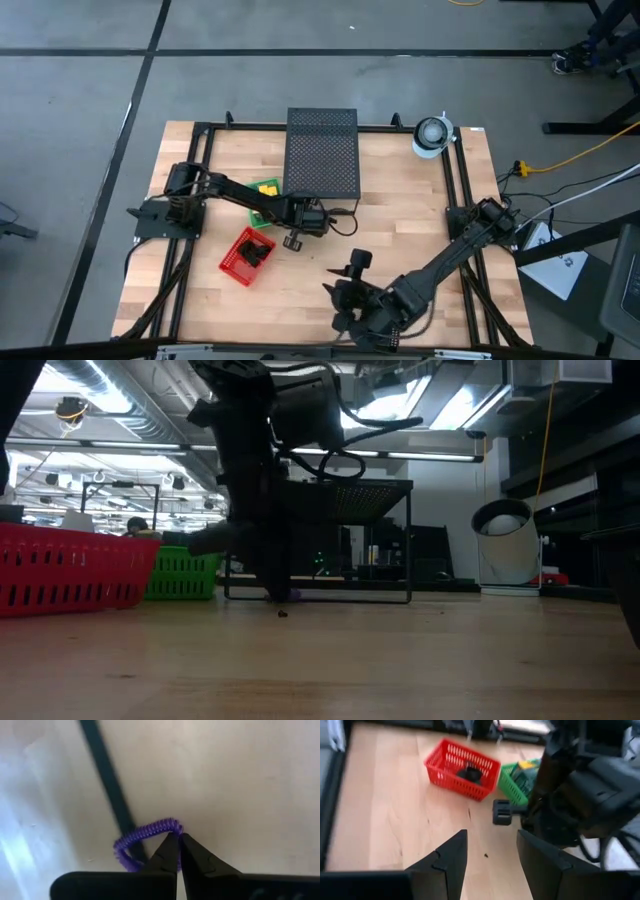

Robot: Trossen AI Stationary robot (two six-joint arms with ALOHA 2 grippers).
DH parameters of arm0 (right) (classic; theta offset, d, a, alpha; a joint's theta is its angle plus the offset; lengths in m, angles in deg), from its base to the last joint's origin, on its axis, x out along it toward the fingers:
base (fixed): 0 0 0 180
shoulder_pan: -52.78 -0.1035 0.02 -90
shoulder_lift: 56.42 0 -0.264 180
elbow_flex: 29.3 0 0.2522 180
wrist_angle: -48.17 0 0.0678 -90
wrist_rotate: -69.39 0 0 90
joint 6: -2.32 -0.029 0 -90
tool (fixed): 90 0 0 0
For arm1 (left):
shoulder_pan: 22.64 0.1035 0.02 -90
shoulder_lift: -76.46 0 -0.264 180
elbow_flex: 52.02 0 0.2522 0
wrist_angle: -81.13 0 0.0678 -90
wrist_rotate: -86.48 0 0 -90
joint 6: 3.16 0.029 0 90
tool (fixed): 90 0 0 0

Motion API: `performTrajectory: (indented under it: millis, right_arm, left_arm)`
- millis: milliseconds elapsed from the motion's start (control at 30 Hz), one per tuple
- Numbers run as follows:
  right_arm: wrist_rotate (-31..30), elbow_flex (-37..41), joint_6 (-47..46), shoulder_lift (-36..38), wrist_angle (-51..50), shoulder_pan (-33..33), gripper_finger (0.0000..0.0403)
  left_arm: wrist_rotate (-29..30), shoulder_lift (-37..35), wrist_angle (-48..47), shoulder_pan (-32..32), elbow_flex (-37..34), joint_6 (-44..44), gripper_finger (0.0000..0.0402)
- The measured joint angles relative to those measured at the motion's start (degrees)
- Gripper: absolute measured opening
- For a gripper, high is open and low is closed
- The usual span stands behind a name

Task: Pick & Place Office Desk Supplies
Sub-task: Put the purple spring keychain into the black bin

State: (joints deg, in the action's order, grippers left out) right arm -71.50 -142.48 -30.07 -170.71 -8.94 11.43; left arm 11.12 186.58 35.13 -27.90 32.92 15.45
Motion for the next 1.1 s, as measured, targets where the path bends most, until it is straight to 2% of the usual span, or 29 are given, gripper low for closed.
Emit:
performTrajectory:
  millis: [133, 300, 500, 700, 800, 967, 1100]
  right_arm:
    - [-6.4, 0.0, -0.4, 2.4, 1.3, -3.1, 0.0171]
    - [-19.8, 0.0, -3.3, 4.4, 0.9, -9.0, 0.0171]
    - [-32.8, 0.0, -10.5, 4.6, -3.6, -14.2, 0.0171]
    - [-33.7, 0.0, -19.4, 4.6, -8.9, -15.2, 0.0171]
    - [-33.7, 0.0, -20.2, 4.6, -10.1, -15.2, 0.0171]
    - [-33.7, 0.0, -20.3, 4.6, -10.1, -15.3, 0.0171]
    - [-33.7, 0.0, -21.0, 4.6, -10.4, -15.1, 0.0171]
  left_arm:
    - [-4.3, -2.6, 0.2, -2.0, 0.8, -0.4, 0.0003]
    - [-6.1, -6.3, 2.3, -5.4, 0.9, -0.8, 0.0002]
    - [-10.6, -8.7, 14.0, -10.3, 1.0, 1.6, 0.0002]
    - [-10.3, -8.7, 29.0, -14.5, 1.0, 8.0, 0.0002]
    - [-13.2, -8.7, 34.4, -15.8, 1.1, 9.1, 0.0002]
    - [-16.8, -7.1, 39.0, -17.5, 2.8, 9.8, 0.0002]
    - [-20.9, -3.2, 41.1, -17.6, 5.0, 10.2, 0.0002]
